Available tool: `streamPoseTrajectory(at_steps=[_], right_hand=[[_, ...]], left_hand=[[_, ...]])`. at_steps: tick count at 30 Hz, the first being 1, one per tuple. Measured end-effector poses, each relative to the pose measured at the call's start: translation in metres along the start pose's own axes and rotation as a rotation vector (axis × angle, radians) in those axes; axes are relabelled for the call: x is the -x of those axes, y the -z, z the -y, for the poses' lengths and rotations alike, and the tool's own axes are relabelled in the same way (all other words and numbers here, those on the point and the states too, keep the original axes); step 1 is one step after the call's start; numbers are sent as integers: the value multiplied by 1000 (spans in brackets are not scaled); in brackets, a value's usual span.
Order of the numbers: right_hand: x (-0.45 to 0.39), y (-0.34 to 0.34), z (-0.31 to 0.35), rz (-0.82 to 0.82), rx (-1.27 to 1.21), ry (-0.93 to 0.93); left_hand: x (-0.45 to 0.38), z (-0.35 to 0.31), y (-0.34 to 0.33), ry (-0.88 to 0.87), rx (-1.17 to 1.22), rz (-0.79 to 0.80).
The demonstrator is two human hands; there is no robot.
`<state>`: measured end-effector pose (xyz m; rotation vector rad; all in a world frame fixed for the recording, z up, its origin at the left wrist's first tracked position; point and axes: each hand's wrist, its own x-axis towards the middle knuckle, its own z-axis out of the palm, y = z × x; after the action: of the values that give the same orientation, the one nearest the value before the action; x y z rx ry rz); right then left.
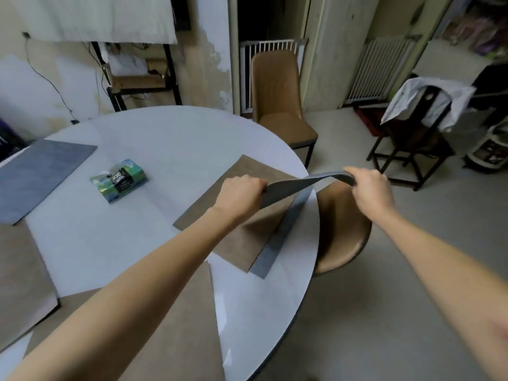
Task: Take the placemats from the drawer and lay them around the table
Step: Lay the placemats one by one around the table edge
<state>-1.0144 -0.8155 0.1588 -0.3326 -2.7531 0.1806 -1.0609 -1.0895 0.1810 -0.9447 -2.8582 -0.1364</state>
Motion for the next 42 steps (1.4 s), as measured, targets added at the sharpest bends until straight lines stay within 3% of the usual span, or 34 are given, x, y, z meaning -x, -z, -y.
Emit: streamPoseTrajectory(at_steps=[6, 12, 16, 25, 32, 38, 42], right_hand=[[-26, 36, -121, -45, 33, -8], [-54, 51, -270, -25, 76, -55], [-73, 39, -338, 45, 80, -48], [-194, -14, -396, 150, 23, 23], [-336, -50, -418, 285, 106, 158], [-454, -81, -415, 322, 135, 270], [-543, -122, -389, 296, 91, 332]], left_hand=[[-83, -112, -6, 60, 23, 116], [-207, -238, -42, 30, -70, 84], [-263, -286, -56, 29, -104, 26], [-389, -284, -95, 140, -24, -49], [-534, -268, -133, 208, 45, 59], [-613, -211, -124, 264, -28, 22], [-645, -156, -122, 433, -40, -94]])
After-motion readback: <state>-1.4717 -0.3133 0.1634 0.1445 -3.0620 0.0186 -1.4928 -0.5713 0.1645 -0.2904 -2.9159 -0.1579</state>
